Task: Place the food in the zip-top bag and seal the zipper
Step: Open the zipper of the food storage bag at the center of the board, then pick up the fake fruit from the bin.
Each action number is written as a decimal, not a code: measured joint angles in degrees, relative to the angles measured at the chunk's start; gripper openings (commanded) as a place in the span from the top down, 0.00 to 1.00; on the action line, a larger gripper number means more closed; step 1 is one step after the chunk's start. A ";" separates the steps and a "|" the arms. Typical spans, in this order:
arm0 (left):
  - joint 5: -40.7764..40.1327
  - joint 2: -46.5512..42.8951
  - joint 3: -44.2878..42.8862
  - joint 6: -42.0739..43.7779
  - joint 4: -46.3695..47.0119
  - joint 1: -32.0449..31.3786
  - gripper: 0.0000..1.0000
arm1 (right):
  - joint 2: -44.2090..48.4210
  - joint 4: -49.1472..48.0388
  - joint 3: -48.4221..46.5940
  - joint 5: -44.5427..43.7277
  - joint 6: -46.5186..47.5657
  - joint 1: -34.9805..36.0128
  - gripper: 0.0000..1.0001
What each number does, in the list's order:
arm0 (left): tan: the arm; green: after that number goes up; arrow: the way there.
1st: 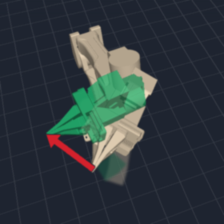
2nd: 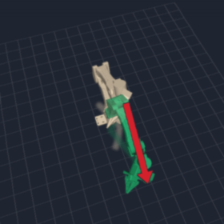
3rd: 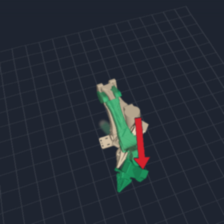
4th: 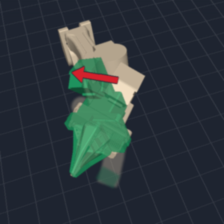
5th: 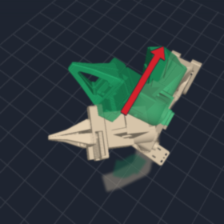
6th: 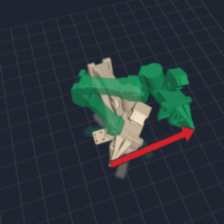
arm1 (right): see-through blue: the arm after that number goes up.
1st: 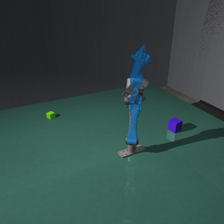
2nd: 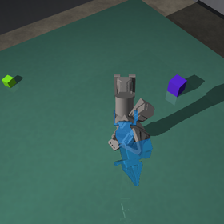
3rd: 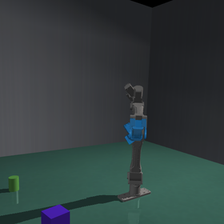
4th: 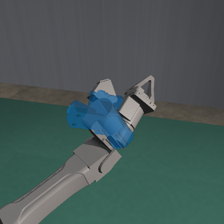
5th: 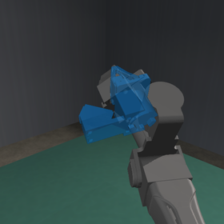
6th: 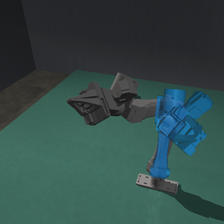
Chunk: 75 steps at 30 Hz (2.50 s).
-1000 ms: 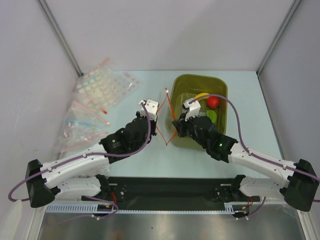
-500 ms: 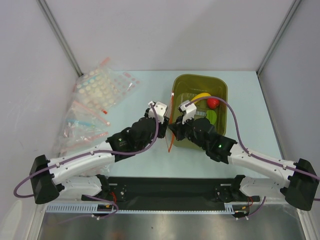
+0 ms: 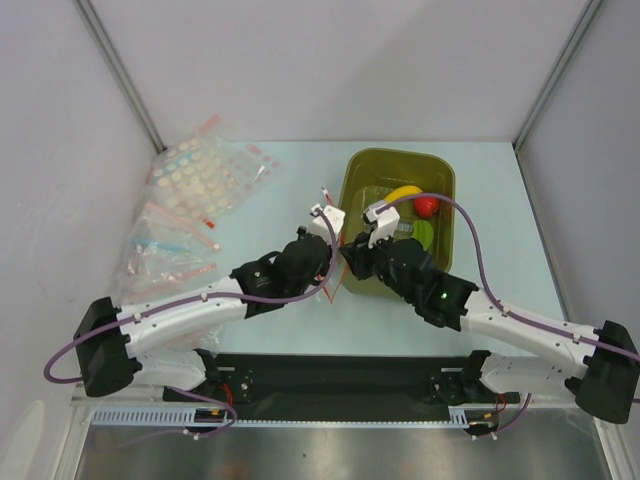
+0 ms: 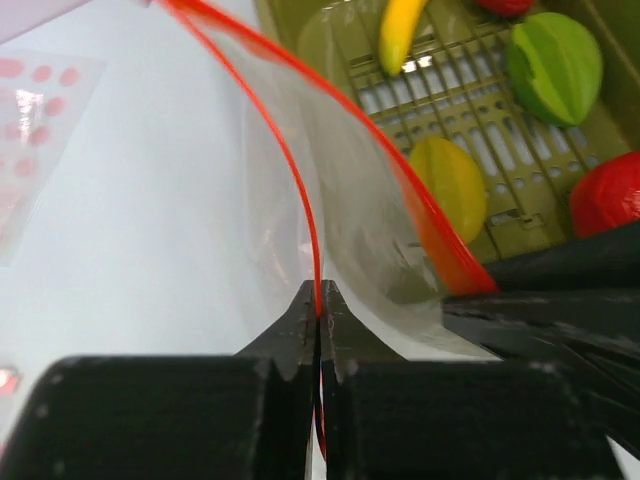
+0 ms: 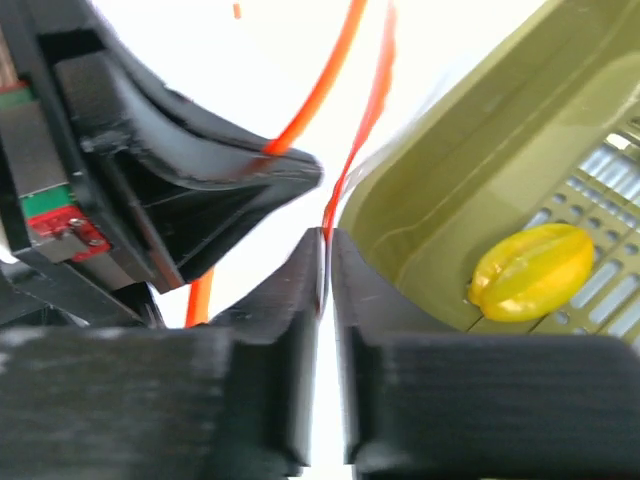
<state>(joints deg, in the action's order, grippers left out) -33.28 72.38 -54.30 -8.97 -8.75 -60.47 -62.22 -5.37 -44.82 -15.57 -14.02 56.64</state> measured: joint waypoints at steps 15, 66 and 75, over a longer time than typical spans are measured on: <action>-9.35 -4.74 -4.37 0.02 -10.32 -1.92 1.00 | 7.69 2.58 0.13 -4.28 -2.91 -5.60 0.23; -18.05 27.65 -43.54 -3.56 -45.48 -0.52 0.99 | -39.52 46.84 -31.78 -6.21 -15.78 -36.83 0.05; -13.16 27.63 -41.94 -3.91 -42.69 -0.52 1.00 | -44.06 44.11 -30.03 -6.10 -12.74 -37.13 0.57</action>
<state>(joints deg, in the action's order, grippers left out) -46.44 100.01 -96.25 -12.88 -51.44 -60.99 -106.28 38.74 -74.85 -21.67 -26.76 19.51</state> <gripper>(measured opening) 0.011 0.587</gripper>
